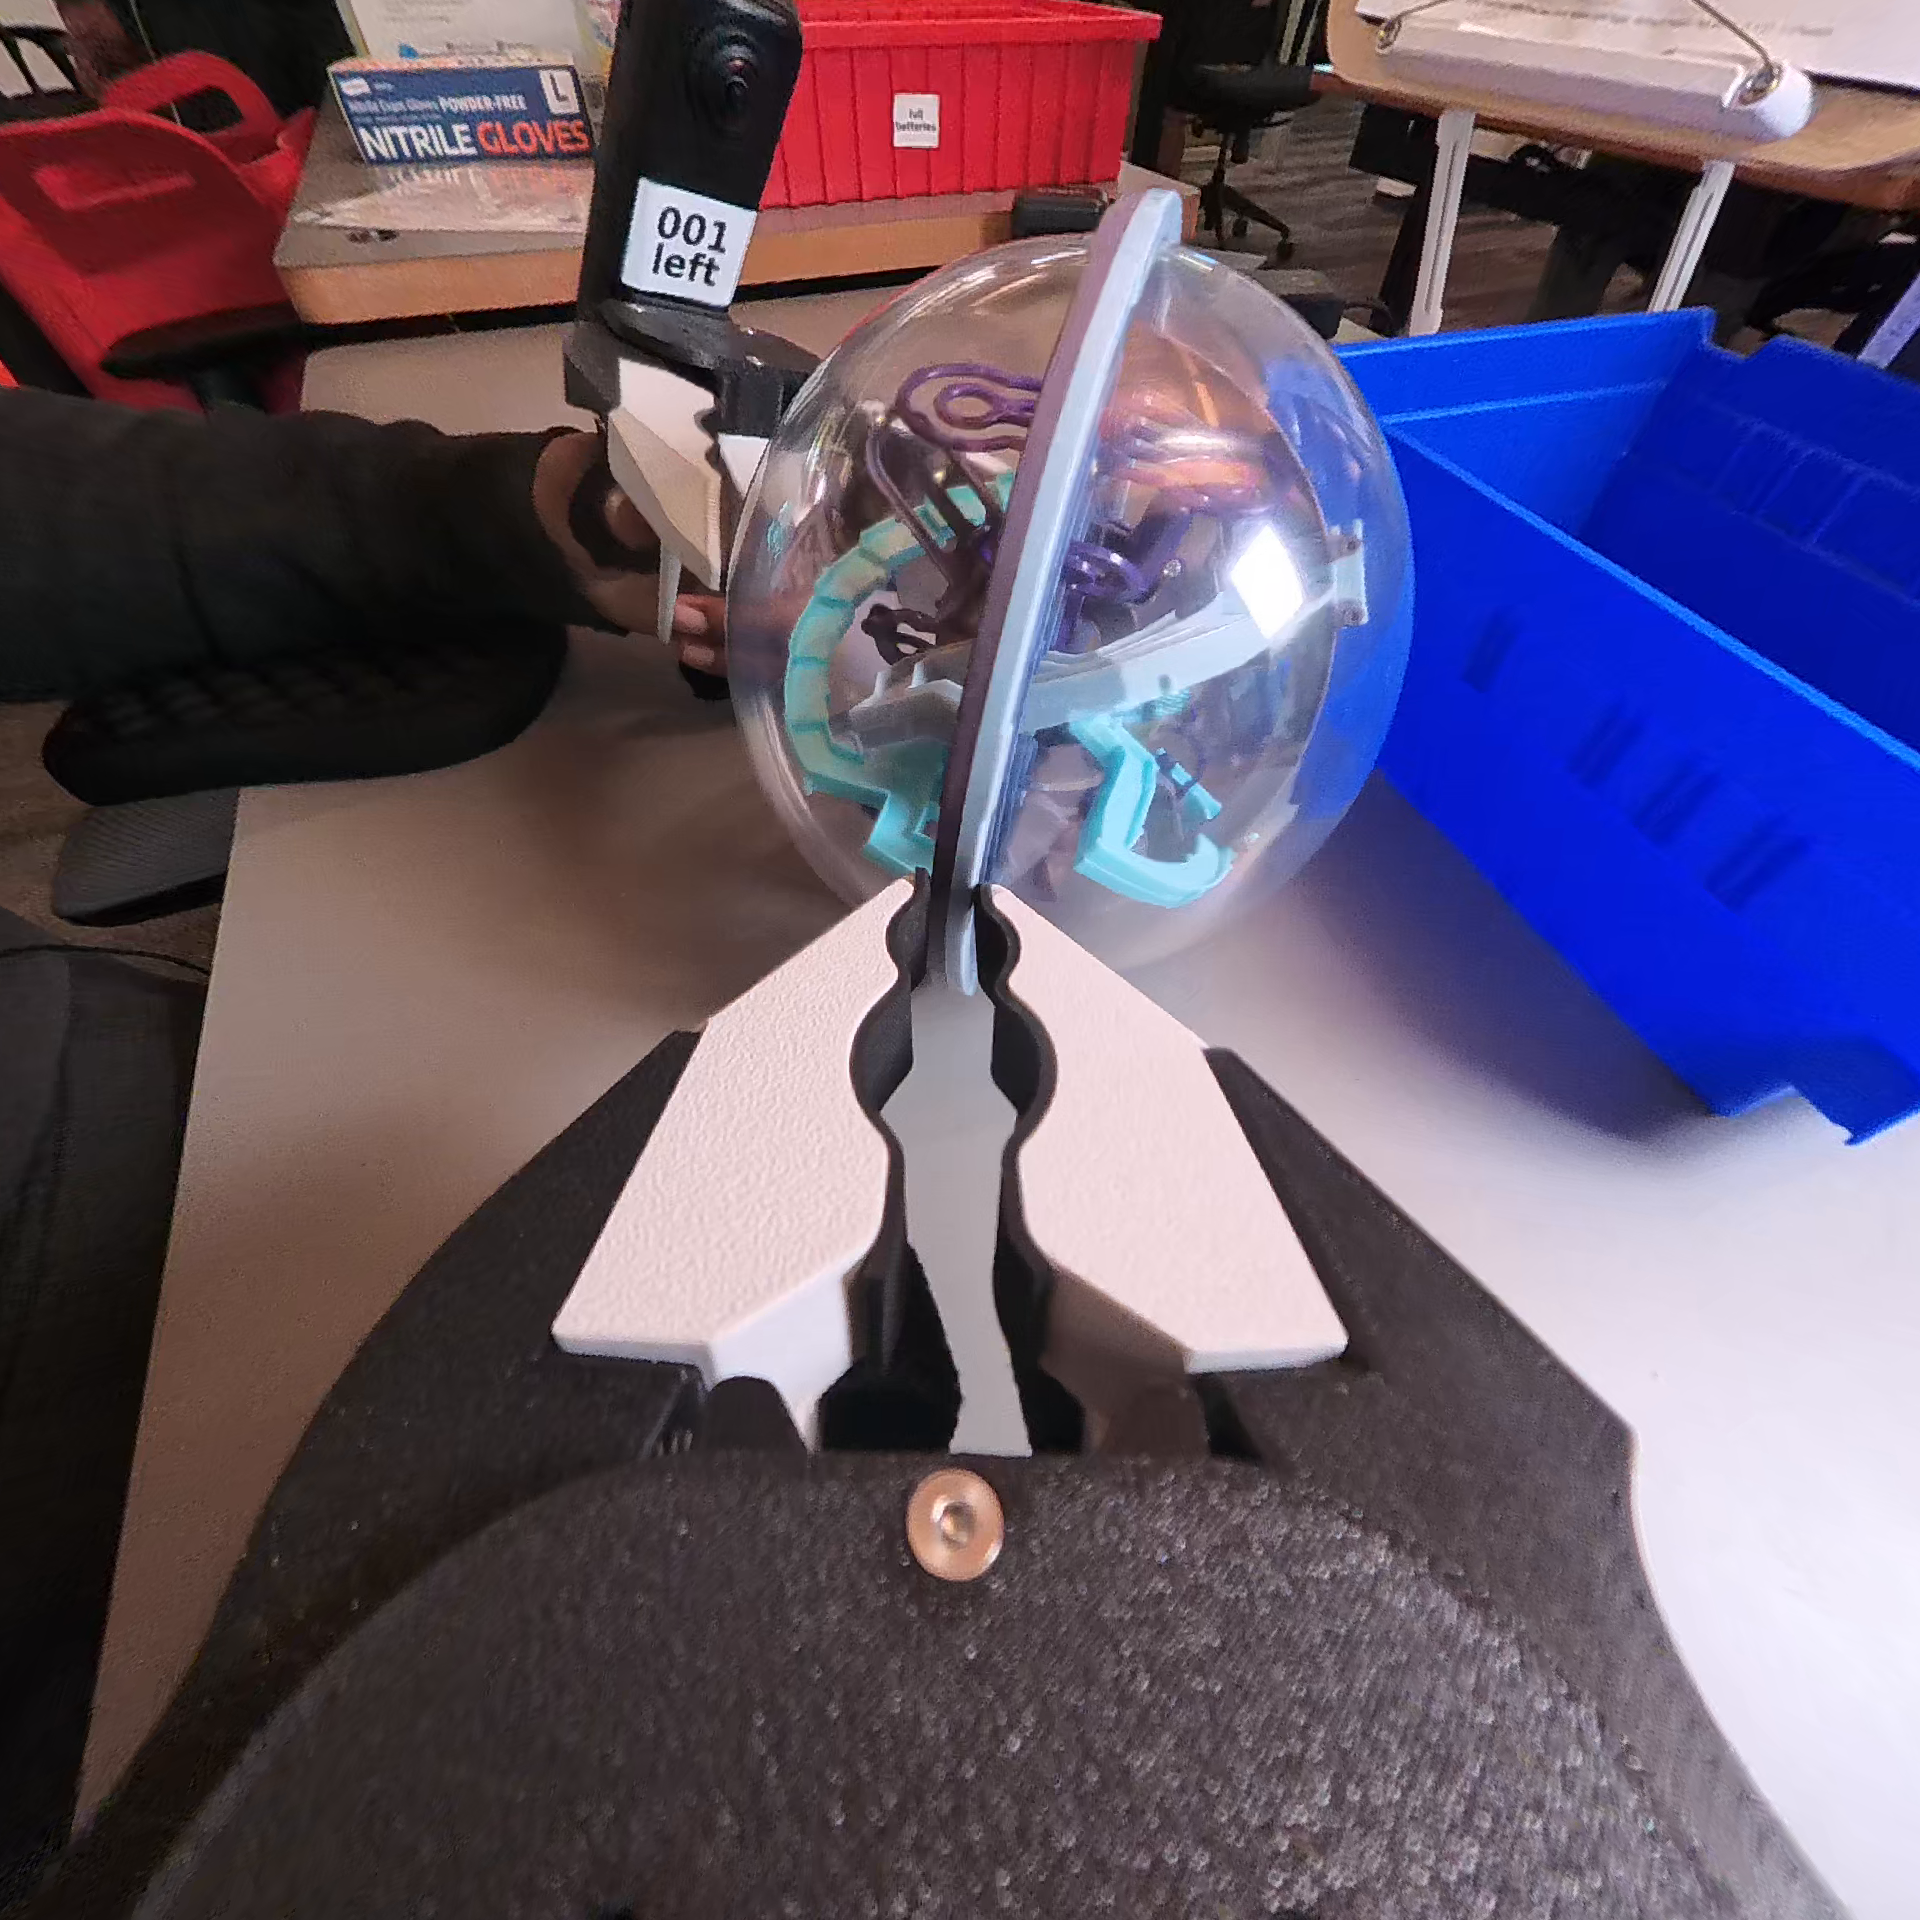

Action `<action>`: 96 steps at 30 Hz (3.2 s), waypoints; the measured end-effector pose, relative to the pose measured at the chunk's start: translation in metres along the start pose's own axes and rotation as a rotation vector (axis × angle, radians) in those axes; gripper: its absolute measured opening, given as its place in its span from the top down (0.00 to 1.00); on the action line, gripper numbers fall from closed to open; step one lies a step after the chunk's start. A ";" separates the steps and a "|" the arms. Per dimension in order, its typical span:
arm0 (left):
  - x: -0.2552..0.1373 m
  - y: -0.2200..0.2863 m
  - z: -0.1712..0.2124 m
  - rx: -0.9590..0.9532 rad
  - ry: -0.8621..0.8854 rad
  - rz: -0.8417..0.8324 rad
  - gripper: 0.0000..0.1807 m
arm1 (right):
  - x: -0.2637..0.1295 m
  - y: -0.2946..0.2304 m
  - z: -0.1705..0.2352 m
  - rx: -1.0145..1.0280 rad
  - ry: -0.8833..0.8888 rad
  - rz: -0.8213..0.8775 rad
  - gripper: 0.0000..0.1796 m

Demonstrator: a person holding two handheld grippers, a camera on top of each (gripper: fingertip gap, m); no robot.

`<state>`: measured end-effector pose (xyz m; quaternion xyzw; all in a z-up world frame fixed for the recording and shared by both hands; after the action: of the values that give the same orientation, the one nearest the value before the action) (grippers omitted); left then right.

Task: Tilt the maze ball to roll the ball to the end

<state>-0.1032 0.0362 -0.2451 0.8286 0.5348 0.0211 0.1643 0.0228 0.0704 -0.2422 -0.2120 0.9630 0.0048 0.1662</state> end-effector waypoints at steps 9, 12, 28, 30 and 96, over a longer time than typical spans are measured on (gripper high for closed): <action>-0.005 -0.003 0.002 0.045 -0.005 0.074 0.25 | 0.007 -0.010 -0.001 -0.075 -0.012 0.009 0.97; -0.008 -0.004 0.001 0.068 0.004 0.086 0.25 | 0.012 -0.014 0.000 -0.104 -0.025 0.029 0.97; -0.030 -0.017 -0.005 0.077 0.017 0.081 0.43 | 0.032 -0.044 -0.015 -0.263 -0.023 0.044 1.00; -0.027 -0.018 -0.008 0.058 0.029 0.059 0.38 | 0.011 -0.028 -0.030 -0.327 0.037 0.136 1.00; 0.029 -0.065 0.000 -0.039 -0.215 0.160 0.30 | 0.014 0.104 -0.019 -0.018 0.027 -0.040 0.67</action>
<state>-0.1482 0.0869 -0.2681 0.8627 0.4457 -0.0445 0.2348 -0.0380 0.1576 -0.2354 -0.2330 0.9606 0.0075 0.1514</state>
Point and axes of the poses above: each gripper's, where its closed fingertips meet, x out along the fingers, z out of its underside, y = z × x across the jaws, the point moved 2 cm from there along -x, back along the fingers, and after that the axes turned 12 degrees about -z, right-handed, at the moved point
